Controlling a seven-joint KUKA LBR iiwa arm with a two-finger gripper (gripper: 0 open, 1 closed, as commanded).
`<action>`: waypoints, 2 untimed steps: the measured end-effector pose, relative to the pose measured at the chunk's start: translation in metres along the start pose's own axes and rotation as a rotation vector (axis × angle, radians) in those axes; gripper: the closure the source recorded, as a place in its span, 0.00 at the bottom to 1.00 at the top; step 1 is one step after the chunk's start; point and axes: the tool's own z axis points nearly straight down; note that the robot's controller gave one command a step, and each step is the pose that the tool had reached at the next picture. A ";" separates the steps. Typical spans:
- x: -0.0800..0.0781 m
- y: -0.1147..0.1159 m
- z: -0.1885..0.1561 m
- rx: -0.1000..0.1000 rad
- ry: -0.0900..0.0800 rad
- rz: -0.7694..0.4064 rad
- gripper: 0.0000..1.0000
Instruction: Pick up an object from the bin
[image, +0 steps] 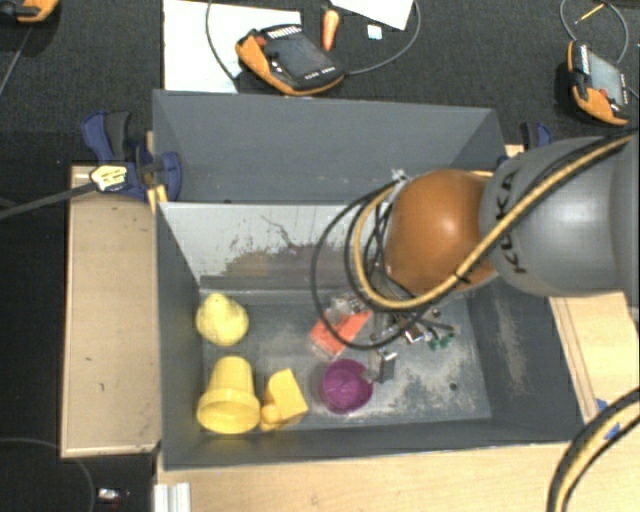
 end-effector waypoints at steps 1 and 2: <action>-0.006 -0.026 0.036 -0.001 -0.001 0.181 0.00; -0.027 -0.018 0.017 0.001 -0.006 -0.108 0.00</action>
Offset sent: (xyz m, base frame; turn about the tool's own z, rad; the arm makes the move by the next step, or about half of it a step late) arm 0.0339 -0.0038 -0.0130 -0.1175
